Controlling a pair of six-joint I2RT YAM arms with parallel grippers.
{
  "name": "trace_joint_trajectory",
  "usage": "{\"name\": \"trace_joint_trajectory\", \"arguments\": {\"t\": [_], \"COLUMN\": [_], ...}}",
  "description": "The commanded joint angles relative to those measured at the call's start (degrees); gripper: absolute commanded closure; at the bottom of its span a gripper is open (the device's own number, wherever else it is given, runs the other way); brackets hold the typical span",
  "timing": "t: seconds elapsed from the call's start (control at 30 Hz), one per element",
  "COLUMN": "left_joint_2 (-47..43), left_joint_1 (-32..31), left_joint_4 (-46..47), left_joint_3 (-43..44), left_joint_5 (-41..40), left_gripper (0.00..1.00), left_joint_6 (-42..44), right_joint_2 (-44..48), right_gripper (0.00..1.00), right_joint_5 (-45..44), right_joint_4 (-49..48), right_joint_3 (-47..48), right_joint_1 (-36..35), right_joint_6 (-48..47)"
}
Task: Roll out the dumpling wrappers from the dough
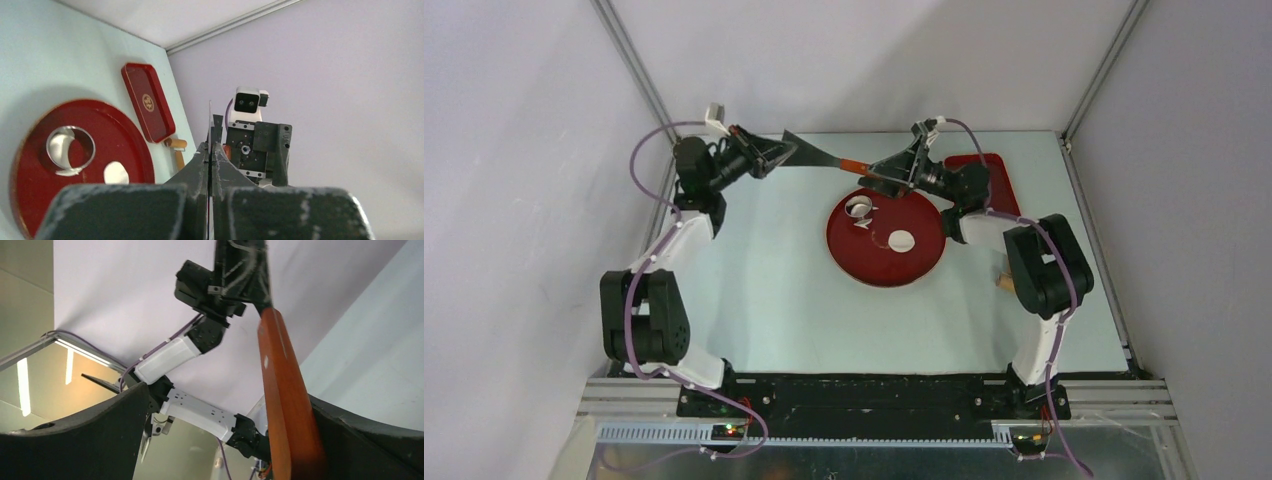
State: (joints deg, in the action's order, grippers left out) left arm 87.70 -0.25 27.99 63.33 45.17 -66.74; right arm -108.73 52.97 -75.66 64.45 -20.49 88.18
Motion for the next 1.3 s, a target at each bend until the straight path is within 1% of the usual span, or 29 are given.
{"name": "trace_joint_trajectory", "arguments": {"t": [0.0,0.07,0.2,0.37,0.43,0.67,0.77,0.83,0.87,0.97,1.0,1.27], "left_joint_2": [-3.1,-4.3,-6.0,-6.5,-6.5,-5.1,-4.7,-4.7,-4.7,-4.8,-4.7,-4.4], "left_joint_1": [-2.8,-3.8,-5.5,-7.7,-8.4,-11.7,-12.1,-12.1,-12.2,-12.1,-12.1,-13.7], "left_joint_4": [9.3,10.9,11.3,11.4,11.4,11.4,11.4,11.4,11.4,11.3,11.3,11.4], "left_joint_3": [-3.8,-5.5,-8.4,-12.6,-13.3,-15.3,-15.4,-15.4,-15.4,-15.6,-15.6,-16.3], "left_joint_5": [-4.6,-5.2,-6.7,-9.4,-10.3,-12.9,-13.2,-13.1,-13.0,-12.9,-13.0,-12.6], "left_gripper": [1.0,1.0,1.0,1.0,1.0,1.0,1.0,1.0,1.0,1.0,1.0,1.0], "left_joint_6": [-4.6,-5.2,-4.3,-2.5,-2.1,-0.6,-0.3,-0.2,-0.2,-0.1,-0.1,0.8], "right_joint_2": [1.4,0.5,0.5,1.2,1.3,0.7,0.6,0.6,0.6,0.5,0.5,0.3], "right_gripper": [0.01,0.02,0.1,0.28,0.31,0.36,0.41,0.46,0.51,0.59,0.63,0.85], "right_joint_5": [-5.8,-6.5,-8.1,-11.5,-12.7,-13.5,-13.1,-13.1,-13.1,-13.2,-13.3,-13.8], "right_joint_4": [-10.0,-10.3,-10.6,-10.4,-10.4,-10.4,-10.4,-10.4,-10.4,-10.2,-10.0,-9.4], "right_joint_3": [0.3,0.4,-0.3,-2.3,-3.1,-3.4,-3.4,-3.4,-3.4,-3.4,-3.4,-3.4], "right_joint_1": [-3.2,-3.6,-3.0,-0.9,-0.2,0.2,0.8,1.4,1.8,2.7,2.8,5.3], "right_joint_6": [3.3,4.0,4.9,4.6,4.3,4.4,3.9,3.9,3.7,3.2,3.1,2.6]}}
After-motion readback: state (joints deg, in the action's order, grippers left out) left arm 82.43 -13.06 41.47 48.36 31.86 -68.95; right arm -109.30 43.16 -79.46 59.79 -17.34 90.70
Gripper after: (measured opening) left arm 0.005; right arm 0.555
